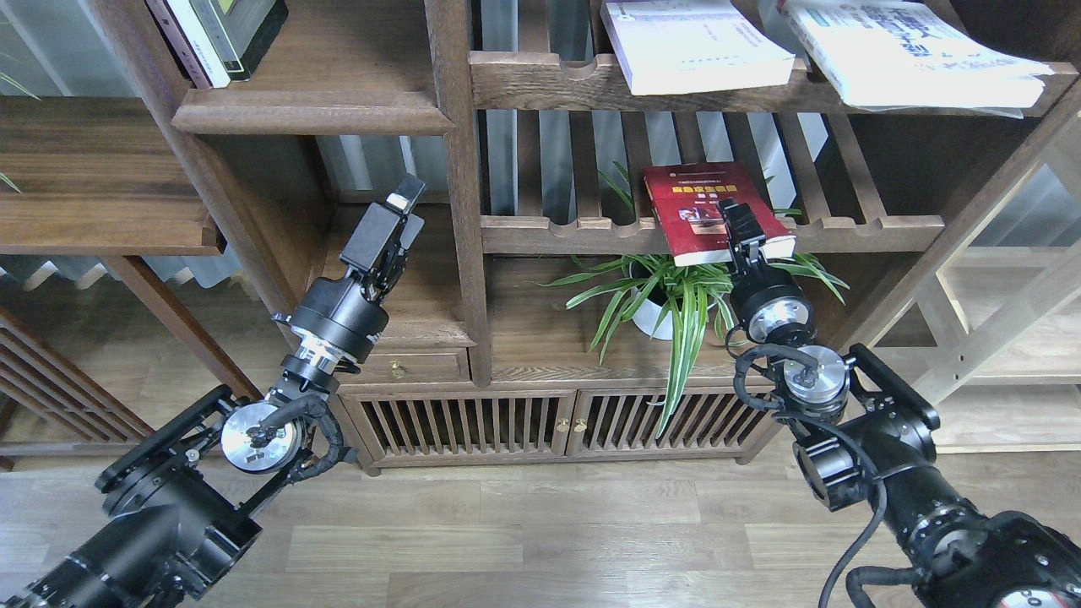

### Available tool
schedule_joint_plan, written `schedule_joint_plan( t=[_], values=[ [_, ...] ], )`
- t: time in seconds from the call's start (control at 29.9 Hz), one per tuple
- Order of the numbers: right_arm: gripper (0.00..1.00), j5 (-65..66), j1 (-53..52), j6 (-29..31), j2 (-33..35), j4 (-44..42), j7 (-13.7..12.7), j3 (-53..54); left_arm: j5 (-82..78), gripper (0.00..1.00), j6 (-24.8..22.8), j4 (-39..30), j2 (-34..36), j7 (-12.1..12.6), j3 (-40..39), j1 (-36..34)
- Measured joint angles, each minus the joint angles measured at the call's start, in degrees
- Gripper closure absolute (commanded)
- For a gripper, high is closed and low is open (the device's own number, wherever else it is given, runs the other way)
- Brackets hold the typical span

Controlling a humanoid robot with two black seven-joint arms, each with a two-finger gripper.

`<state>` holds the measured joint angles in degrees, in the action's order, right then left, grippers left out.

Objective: Organize books on shelf
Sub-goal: 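Reach the right gripper to the red book's bottom edge and grasp it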

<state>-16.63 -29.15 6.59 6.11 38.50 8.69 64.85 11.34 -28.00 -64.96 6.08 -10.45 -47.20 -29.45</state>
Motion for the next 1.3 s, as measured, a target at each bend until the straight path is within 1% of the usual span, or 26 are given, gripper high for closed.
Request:
schedule_joint_plan(
  t=[0.1, 0.17, 0.27, 0.4, 0.57, 0.74, 0.87, 0.97, 1.14, 1.3],
  values=[
    [0.20, 0.01, -0.01, 0.20, -0.04, -0.25, 0.10, -0.04, 0.00, 0.01, 0.00, 0.00, -0.01, -0.01, 0.00, 0.00],
    [0.21, 0.01, -0.14, 0.48, -0.05, -0.39, 0.16, -0.03, 0.00, 0.01, 0.00, 0.00, -0.01, -0.01, 0.00, 0.00],
    [0.28, 0.02, -0.54, 0.67, -0.05, -0.58, 0.18, -0.03, 0.00, 0.01, 0.00, 0.06, -0.02, -0.03, 0.00, 0.08],
    [0.30, 0.02, -0.78, 0.78, -0.05, -0.62, 0.27, -0.03, 0.01, 0.01, 0.00, 0.09, -0.02, -0.10, -0.15, 0.09],
    [0.38, 0.02, -0.82, 0.81, -0.13, -0.75, 0.27, -0.12, 0.08, 0.01, 0.00, 0.09, -0.02, -0.10, -0.49, 0.14],
    [0.40, 0.02, -0.81, 1.00, -0.26, -0.81, 0.23, -0.15, 0.09, 0.01, 0.00, 0.19, 0.05, -0.15, -0.69, 0.26],
    [0.50, 0.02, -0.73, 1.28, -0.82, -1.44, 0.45, -0.09, 0.09, 0.01, 0.00, 0.53, 0.07, -0.18, -0.70, 0.33],
    [0.57, 0.02, -0.73, 2.91, -1.18, -2.15, 0.53, -0.01, 0.06, 0.01, 0.00, 0.62, 0.07, -0.18, -0.70, 0.41],
    [0.59, 0.02, -0.69, 7.80, -1.41, -4.58, 0.53, -0.03, 0.01, 0.01, 0.00, 0.77, 0.07, -0.19, -0.70, 0.44],
    [0.65, 0.02, -0.77, 8.92, -1.45, -5.43, 0.40, -0.07, 0.01, 0.01, 0.00, 0.81, 0.08, -0.23, -0.70, 0.51]
  ],
)
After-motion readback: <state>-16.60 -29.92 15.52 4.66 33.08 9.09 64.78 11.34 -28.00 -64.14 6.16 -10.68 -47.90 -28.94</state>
